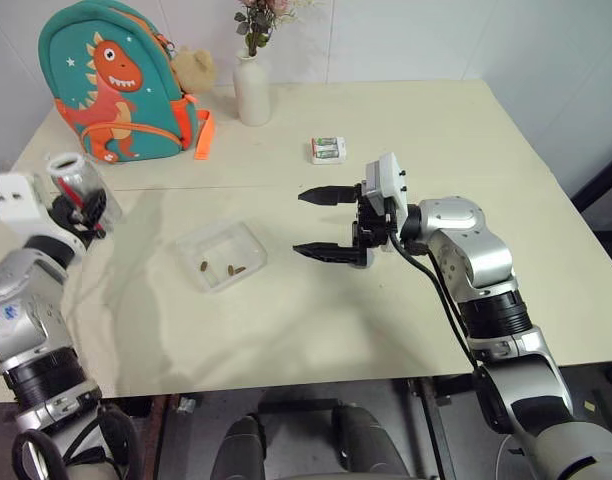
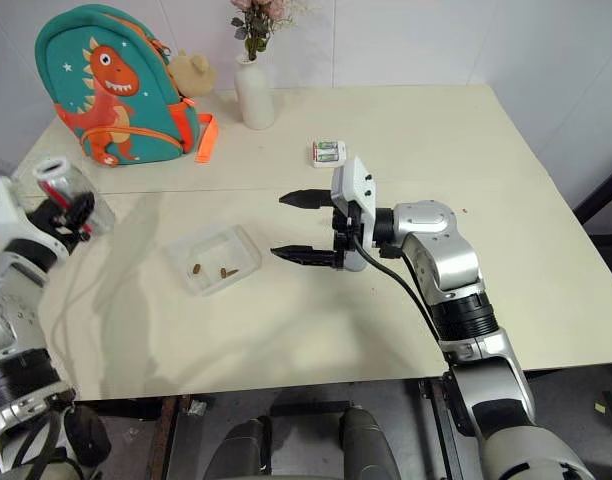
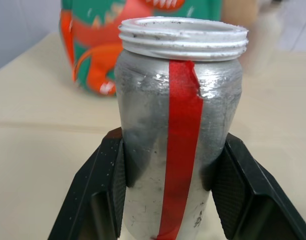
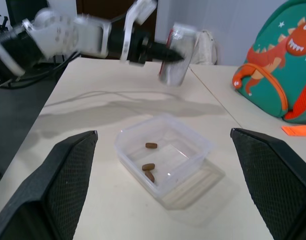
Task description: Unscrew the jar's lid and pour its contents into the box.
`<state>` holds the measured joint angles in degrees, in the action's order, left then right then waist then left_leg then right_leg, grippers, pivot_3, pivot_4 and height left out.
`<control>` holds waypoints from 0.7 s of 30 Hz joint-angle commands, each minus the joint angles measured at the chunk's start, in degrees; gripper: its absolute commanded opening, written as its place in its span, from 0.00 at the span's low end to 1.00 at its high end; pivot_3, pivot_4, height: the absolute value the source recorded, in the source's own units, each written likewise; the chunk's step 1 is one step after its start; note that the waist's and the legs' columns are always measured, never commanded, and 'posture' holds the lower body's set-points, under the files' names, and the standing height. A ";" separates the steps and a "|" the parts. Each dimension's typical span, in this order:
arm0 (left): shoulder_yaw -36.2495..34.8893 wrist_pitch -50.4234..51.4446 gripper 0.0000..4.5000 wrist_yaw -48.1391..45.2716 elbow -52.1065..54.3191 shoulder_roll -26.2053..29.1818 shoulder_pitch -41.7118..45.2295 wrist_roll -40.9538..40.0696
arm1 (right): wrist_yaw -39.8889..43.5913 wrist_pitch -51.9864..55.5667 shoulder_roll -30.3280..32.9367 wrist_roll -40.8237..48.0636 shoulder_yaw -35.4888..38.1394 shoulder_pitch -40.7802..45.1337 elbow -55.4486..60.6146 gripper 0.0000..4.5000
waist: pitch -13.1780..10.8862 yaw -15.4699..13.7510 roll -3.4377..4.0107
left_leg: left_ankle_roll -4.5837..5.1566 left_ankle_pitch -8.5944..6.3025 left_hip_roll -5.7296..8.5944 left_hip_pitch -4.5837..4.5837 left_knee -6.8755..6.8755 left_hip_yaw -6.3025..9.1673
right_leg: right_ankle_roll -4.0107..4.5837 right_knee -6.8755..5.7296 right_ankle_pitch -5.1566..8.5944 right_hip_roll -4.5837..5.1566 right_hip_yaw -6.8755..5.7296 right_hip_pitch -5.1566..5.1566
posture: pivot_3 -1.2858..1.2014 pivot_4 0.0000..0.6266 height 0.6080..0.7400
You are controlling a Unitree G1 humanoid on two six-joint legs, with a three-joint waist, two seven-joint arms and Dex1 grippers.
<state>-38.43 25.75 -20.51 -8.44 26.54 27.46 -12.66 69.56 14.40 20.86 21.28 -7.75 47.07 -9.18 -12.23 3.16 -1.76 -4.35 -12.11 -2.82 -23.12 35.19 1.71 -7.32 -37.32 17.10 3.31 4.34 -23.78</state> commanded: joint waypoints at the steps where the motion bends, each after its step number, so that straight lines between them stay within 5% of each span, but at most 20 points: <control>1: 0.79 -11.28 0.44 -2.56 -2.66 0.30 -1.41 -2.09 | 0.64 -2.51 0.08 -0.60 -0.27 1.79 0.79 1.00 | 0.01 -0.04 -0.02 | -0.01 0.00 0.00 0.00 0.00 0.00 | 0.00 0.03 0.00 0.00 0.00 0.01 | 0.52 0.24 1.00; 12: 4.99 -29.02 0.44 -3.95 -16.77 -0.04 -3.86 -3.42 | -0.56 -3.21 -1.21 -0.66 -0.27 2.28 -0.06 1.00 | 0.01 0.01 -0.02 | -0.04 -0.03 -0.01 -0.03 -0.13 -0.04 | -0.06 0.44 -0.13 0.01 -0.01 0.10 | 0.52 0.24 1.00; 20: 6.26 -29.12 0.99 -4.30 -16.73 1.29 -6.78 -4.55 | -0.84 -2.91 -1.79 -0.48 -0.19 2.38 0.02 1.00 | 0.01 0.02 -0.02 | -0.05 -0.03 -0.01 -0.04 -0.12 -0.04 | -0.07 0.45 -0.13 0.01 -0.01 0.10 | 0.52 0.24 1.00; 21: 6.33 -27.99 0.99 -4.39 -15.09 1.41 -7.76 -4.96 | -0.85 -2.86 -1.77 -0.47 -0.21 2.30 0.14 1.00 | 0.01 0.02 -0.02 | -0.05 -0.03 -0.01 -0.04 -0.12 -0.04 | -0.07 0.45 -0.13 0.01 -0.01 0.10 | 0.52 0.24 1.00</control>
<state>-32.06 -3.02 -24.64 -27.43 26.27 21.11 -16.29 68.98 12.36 19.43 20.27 -8.59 48.09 -9.84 -12.21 3.18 -1.78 -4.39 -12.15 -2.83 -23.16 35.06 1.66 -7.39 -36.87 16.97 3.32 4.32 -23.68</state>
